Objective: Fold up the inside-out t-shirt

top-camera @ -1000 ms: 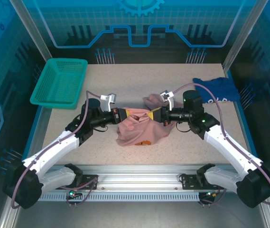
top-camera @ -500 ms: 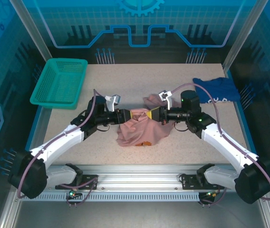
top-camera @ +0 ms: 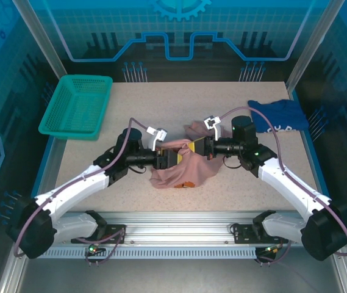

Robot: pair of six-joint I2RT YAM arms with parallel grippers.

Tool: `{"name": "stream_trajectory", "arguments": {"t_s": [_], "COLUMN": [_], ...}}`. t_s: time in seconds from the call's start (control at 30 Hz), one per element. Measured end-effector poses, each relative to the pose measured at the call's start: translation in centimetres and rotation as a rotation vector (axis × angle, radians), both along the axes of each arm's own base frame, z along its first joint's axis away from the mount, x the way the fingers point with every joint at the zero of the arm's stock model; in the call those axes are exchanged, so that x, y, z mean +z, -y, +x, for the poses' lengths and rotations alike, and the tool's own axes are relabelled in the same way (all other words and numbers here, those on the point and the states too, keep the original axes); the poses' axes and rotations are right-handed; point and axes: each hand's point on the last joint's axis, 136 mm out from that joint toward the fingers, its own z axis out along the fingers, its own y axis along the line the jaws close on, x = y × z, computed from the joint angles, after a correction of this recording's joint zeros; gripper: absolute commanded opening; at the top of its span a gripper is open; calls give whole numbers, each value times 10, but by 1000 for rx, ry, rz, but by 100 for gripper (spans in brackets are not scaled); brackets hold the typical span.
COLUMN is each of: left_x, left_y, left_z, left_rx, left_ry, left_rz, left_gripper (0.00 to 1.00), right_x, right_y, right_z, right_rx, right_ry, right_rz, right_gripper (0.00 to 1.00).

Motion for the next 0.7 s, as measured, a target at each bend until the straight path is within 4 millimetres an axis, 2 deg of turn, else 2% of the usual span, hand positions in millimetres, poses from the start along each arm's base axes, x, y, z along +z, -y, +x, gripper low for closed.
{"name": "stream_trajectory", "arguments": {"t_s": [0.2,0.3,0.43,0.57,0.7], "left_x": [1,1,3,11,34], "left_y": [7,9,11,11,12], "left_z": [9,12,13,12,-1], "left_rx": [-6,-9,-17,-20,-34], "left_ry": [15,24,31,56,122], "left_rz": [-1,-1,-11,-26,-57], "left_gripper": [42,27,2,0,0], "right_x": [-1,-1,-1,-13,-24], "right_y": [0,1,2,9,17], "right_z": [0,0,1,9,22], "right_rx": [-1,-3,-14,-83,-167], "right_ry": [-1,0,2,-36,-84], "right_rz": [-1,-2,-7,-65,-162], "right_gripper": [0,0,0,0,18]}}
